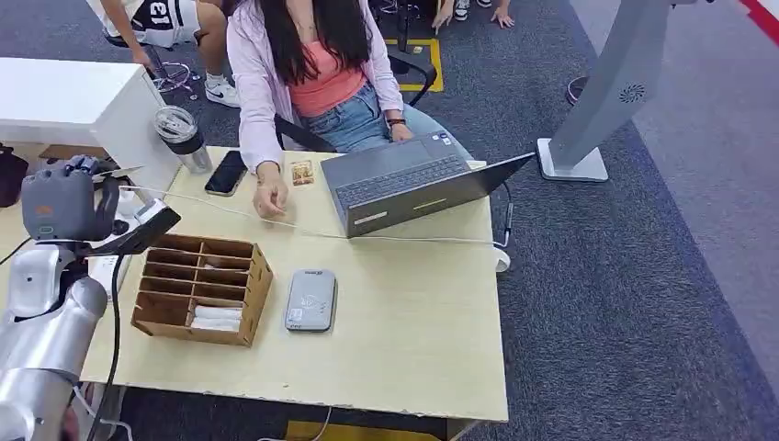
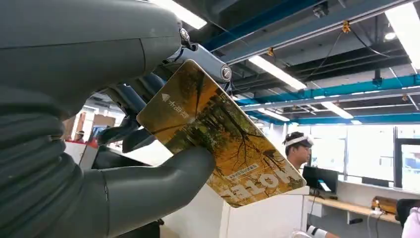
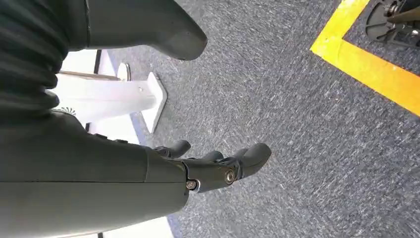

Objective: Pass the card to the sensor for recognition and then transmit it.

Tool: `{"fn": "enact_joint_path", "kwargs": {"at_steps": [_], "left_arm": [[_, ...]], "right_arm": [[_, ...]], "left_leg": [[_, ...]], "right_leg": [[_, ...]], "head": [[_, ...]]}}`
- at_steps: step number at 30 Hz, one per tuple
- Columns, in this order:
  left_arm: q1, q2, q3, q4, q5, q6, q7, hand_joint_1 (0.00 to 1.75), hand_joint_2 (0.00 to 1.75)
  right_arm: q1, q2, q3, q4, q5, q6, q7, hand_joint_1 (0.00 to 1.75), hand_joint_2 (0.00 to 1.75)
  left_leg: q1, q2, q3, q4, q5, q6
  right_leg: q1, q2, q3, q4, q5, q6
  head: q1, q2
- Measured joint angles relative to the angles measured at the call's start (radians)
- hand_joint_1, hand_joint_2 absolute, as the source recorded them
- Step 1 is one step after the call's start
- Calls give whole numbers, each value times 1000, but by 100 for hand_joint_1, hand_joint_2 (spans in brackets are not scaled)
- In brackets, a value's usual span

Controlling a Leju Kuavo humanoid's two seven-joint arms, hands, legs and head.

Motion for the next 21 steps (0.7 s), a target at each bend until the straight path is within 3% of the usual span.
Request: {"fn": "enact_joint_path", "kwargs": {"at_steps": [4, 11, 16, 21], "left_arm": [[16, -62, -37, -29, -10, -6, -6, 175, 175], [48, -223, -155, -50, -24, -13, 39, 175, 175], [80, -293, -211, -50, 9, -80, 58, 175, 175], [104, -321, -260, -50, 17, -97, 84, 175, 175]], "right_arm": [[-1, 0, 2, 0, -10, -7, -2, 0, 175], [-7, 1, 8, 0, -28, -15, -8, 0, 175], [-7, 6, 9, 0, -51, -16, -6, 0, 175], [-6, 7, 9, 0, -58, -16, -6, 0, 175]], "left_leg": [[0, -3, -1, 1, 1, 1], [-2, -5, -4, 2, 2, 3], [-1, -5, -4, 2, 2, 3], [-1, -5, -4, 2, 2, 3]], "right_leg": [[0, -4, 0, -1, 0, 0], [-1, -6, 1, -1, 2, 3], [-1, -6, 0, -1, 2, 3], [-1, -5, 0, -1, 2, 3]], "head": [[0, 0], [2, 0], [2, 0], [2, 0]]}}
